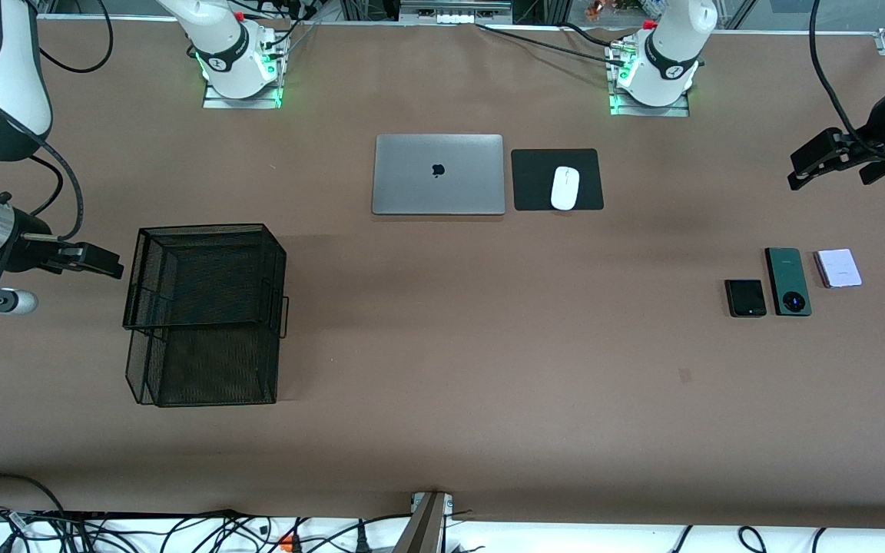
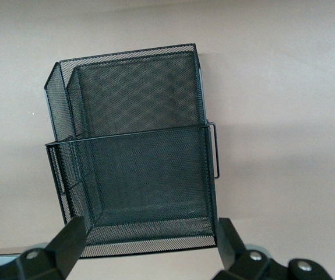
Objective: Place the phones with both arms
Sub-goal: 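Move the left gripper over the small black flip phone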
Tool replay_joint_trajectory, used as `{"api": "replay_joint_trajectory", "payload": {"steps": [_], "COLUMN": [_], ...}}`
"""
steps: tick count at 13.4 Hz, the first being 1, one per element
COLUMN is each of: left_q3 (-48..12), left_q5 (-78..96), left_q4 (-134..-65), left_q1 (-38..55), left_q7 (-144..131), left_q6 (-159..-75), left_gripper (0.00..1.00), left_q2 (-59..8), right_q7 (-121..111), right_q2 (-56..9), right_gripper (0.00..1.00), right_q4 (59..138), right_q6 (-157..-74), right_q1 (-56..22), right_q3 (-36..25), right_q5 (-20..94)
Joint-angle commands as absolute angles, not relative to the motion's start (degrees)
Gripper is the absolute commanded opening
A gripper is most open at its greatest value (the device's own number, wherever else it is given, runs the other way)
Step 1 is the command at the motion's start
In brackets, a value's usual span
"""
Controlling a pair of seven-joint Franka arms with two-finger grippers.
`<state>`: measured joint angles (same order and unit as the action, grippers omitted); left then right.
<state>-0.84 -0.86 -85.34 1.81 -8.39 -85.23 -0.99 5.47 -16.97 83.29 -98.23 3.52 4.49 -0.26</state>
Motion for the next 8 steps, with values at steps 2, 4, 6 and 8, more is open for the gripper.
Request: {"api": "replay_joint_trajectory", "payload": {"steps": [2, 4, 6, 8], "left_q3": [-0.4, -0.4, -0.4, -0.4], "left_q5": [0.5, 0.5, 0.5, 0.0], "left_q4": [-85.2, -85.2, -85.3, -86.1], "left_q1": [2.2, 2.2, 2.2, 2.0], "left_q7": [-8.3, -8.3, -8.2, -8.1], "left_q6": [-84.4, -84.4, -84.5, -85.2], "left_gripper": [1.0, 1.0, 1.0, 1.0], "left_q2": [-0.2, -0.2, -0.3, -0.5], "right_q7": [6.7, 7.0, 7.0, 7.0], "right_q2": [-17.8, -17.8, -17.8, -17.8], "right_gripper": [1.0, 1.0, 1.0, 1.0], "right_q4": [81.5, 81.5, 81.5, 81.6], "right_q6": [-97.3, -97.3, -97.3, -97.3], "right_q1": [3.7, 3.8, 3.8, 3.8], "right_q3": [4.7, 4.7, 4.7, 4.7], "right_q5": [0.7, 0.7, 0.7, 0.8]}}
